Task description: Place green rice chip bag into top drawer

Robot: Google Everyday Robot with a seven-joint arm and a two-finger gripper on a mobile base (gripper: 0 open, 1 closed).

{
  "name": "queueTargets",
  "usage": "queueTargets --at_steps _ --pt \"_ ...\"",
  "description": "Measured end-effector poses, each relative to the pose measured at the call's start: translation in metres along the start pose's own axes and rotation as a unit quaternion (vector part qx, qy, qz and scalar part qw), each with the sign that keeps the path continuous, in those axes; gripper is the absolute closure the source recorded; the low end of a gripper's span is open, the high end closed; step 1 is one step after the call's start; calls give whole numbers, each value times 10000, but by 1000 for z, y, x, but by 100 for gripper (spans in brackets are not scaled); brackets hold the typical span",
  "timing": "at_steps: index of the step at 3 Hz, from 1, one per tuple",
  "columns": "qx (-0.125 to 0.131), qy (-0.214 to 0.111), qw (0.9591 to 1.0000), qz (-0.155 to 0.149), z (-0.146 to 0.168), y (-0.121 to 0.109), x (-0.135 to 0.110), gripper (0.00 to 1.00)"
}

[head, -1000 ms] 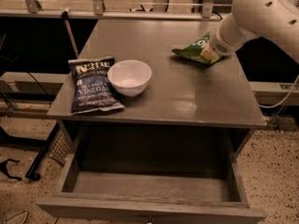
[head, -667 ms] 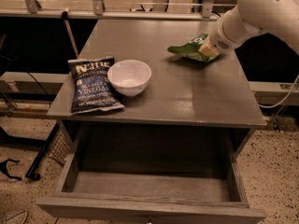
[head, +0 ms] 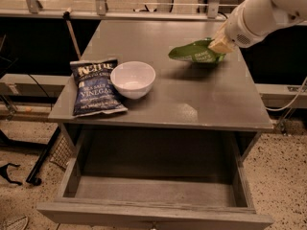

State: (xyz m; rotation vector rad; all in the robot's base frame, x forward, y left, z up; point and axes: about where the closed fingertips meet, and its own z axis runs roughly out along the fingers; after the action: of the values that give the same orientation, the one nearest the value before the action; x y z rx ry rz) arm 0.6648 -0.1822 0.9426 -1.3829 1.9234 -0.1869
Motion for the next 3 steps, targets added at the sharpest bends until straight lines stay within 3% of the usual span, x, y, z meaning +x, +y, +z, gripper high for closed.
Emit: queueTargets --at_steps 1,3 --pt "56 425 9991 -19 -43 12 12 100" --pt "147 496 9986 -54 -60 18 14 100"
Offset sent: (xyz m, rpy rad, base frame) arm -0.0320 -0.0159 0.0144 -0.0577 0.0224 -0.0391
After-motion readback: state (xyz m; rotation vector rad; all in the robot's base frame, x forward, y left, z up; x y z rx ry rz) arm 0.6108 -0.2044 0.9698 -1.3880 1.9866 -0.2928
